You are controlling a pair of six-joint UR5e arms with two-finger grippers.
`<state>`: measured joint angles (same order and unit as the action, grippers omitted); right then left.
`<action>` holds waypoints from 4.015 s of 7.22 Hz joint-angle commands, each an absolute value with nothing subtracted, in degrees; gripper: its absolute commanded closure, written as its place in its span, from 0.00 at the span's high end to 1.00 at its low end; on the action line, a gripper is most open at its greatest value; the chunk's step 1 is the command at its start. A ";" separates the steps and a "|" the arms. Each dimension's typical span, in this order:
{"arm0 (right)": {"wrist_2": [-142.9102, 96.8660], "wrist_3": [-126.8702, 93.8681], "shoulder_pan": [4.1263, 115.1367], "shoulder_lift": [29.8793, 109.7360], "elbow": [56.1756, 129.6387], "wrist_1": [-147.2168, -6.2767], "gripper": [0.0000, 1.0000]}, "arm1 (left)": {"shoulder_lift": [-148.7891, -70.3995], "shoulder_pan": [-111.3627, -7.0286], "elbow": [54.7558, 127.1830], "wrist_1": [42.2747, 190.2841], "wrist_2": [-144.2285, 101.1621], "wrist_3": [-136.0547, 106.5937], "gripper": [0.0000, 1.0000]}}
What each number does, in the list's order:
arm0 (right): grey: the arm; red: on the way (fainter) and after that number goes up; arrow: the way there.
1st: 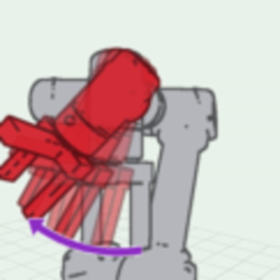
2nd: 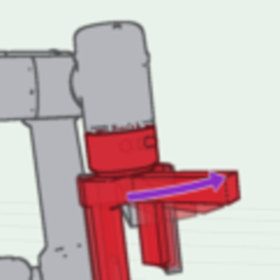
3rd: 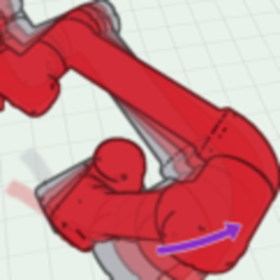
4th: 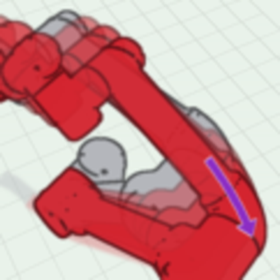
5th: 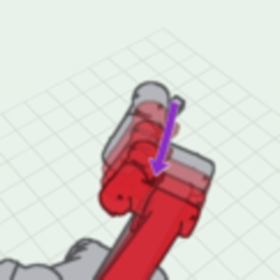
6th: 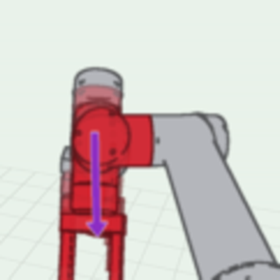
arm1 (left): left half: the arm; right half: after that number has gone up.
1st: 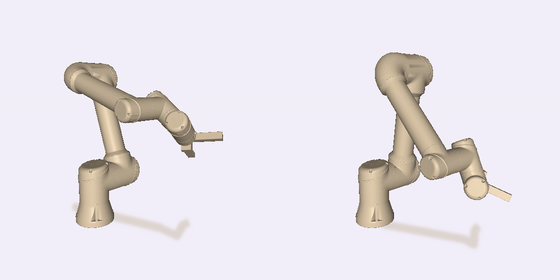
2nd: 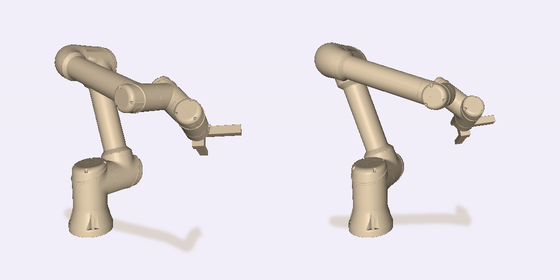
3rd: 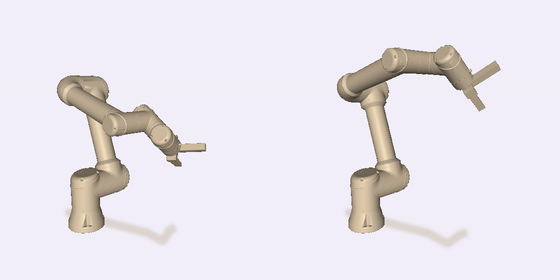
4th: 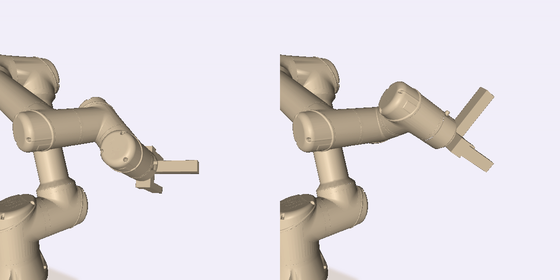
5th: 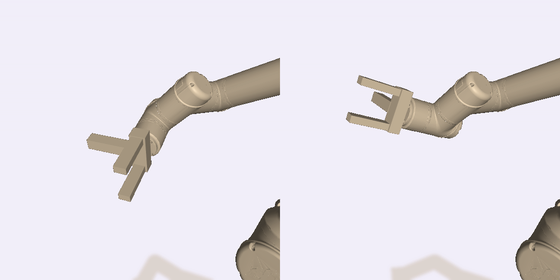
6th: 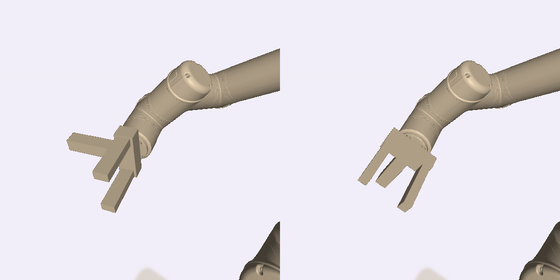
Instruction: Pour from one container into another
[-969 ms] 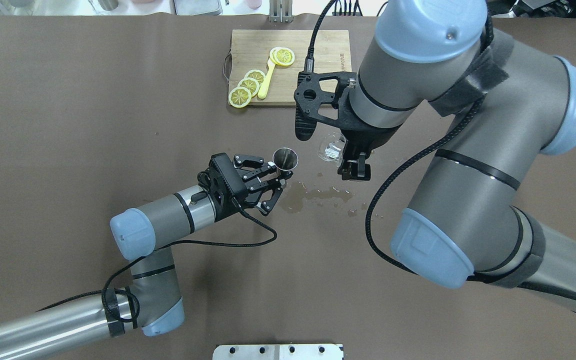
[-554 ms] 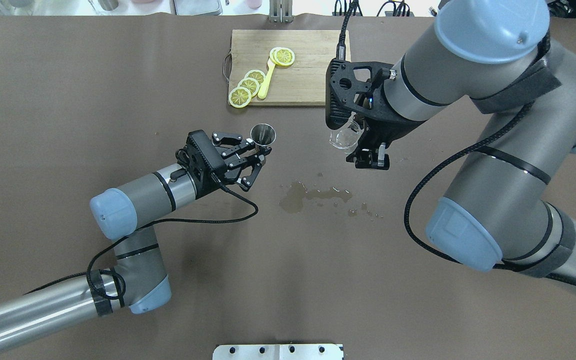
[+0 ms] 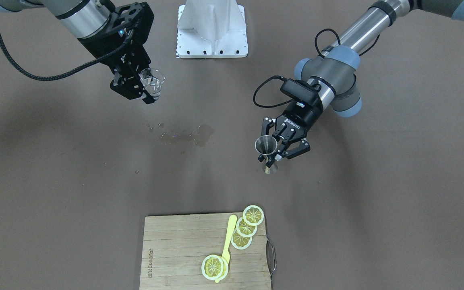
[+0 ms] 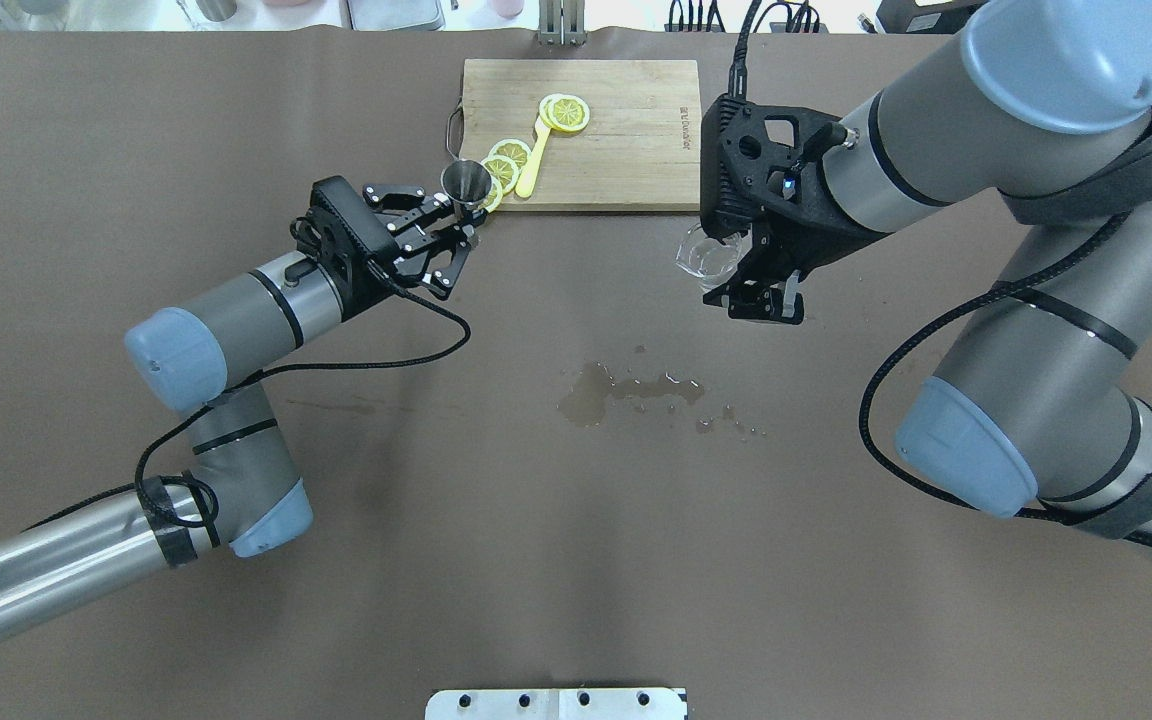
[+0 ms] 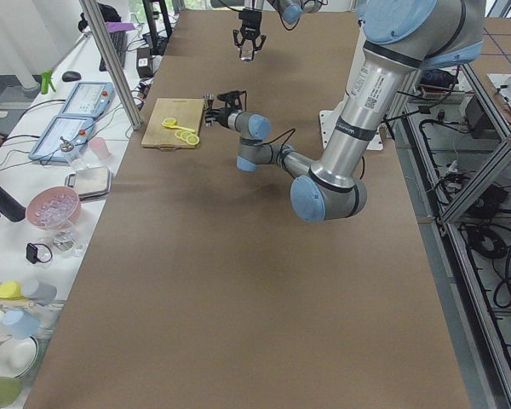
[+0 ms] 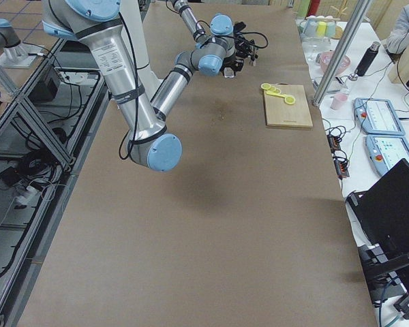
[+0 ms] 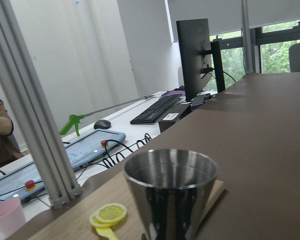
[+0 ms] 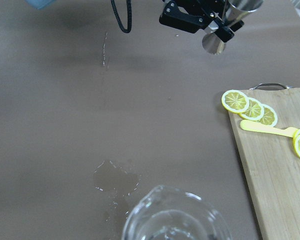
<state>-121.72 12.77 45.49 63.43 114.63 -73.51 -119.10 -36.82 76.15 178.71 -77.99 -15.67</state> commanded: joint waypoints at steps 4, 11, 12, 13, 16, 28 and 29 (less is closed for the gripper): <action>-124.18 -4.99 51.40 72.51 94.10 -24.17 0.00 | -112.96 -43.22 76.29 178.85 -77.96 -16.00 0.00; -131.03 -7.65 54.14 69.36 64.54 3.06 0.00 | -110.32 -46.03 78.57 177.55 -67.67 -32.54 0.00; -133.48 -7.56 54.05 68.30 62.42 3.08 0.00 | -110.74 -46.92 79.10 174.06 -66.11 -34.00 0.00; -134.03 -7.56 53.70 67.94 60.92 3.08 0.00 | -110.83 -46.85 79.80 168.11 -59.66 -34.88 0.00; -134.65 -6.86 51.77 68.73 59.25 3.86 0.00 | -110.39 -42.03 84.54 153.50 -44.95 -53.38 0.00; -131.04 1.58 50.01 68.29 56.95 5.36 0.99 | -112.67 -24.53 88.95 89.21 -16.98 -113.64 0.00; -131.04 1.50 50.10 68.29 56.95 5.36 1.00 | -113.11 -23.30 88.86 89.30 -16.44 -113.56 0.00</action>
